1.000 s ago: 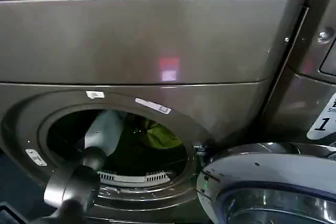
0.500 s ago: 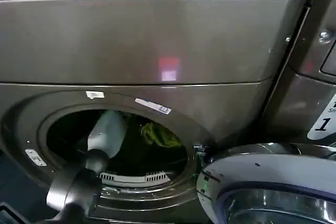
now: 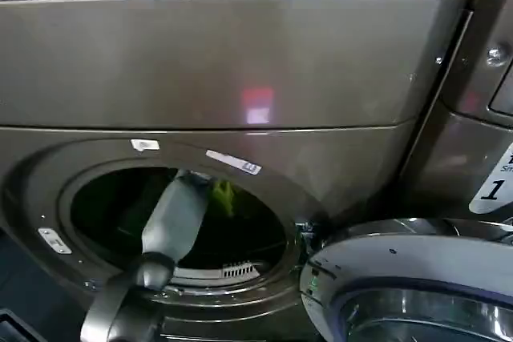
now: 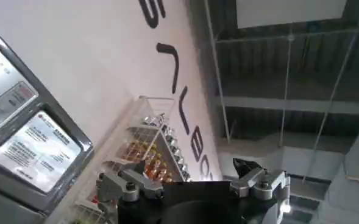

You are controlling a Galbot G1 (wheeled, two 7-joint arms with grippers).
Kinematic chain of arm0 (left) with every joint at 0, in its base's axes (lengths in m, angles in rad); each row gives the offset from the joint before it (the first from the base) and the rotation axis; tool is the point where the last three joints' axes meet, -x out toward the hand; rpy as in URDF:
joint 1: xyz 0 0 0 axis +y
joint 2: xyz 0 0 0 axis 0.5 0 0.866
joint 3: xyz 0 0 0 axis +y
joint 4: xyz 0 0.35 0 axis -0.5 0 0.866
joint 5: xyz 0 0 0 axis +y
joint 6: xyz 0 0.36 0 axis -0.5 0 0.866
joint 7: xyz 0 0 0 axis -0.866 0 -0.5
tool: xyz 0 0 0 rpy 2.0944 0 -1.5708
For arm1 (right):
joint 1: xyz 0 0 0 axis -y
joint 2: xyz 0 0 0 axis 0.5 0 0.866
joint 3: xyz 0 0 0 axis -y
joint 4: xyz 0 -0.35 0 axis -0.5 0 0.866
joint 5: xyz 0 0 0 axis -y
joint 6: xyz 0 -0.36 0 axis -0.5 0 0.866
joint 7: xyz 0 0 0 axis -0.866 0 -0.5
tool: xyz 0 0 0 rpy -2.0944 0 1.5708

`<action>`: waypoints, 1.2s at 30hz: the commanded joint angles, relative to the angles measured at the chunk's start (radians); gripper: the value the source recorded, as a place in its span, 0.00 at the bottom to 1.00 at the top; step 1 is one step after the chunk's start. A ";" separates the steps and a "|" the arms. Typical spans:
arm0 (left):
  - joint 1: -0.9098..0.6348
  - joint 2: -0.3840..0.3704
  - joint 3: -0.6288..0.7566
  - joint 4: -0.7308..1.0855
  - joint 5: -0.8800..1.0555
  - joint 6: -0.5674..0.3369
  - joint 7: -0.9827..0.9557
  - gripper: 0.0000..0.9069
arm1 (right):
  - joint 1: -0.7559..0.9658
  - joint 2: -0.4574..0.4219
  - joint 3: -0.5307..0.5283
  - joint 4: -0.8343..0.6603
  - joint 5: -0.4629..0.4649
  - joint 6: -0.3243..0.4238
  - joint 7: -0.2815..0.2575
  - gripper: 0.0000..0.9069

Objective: Grasp the clothes from the dryer.

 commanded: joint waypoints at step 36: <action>0.973 -0.034 -0.067 -1.090 -0.406 -0.169 -0.285 0.00 | 0.015 -0.022 0.038 -0.010 0.058 0.025 0.036 1.00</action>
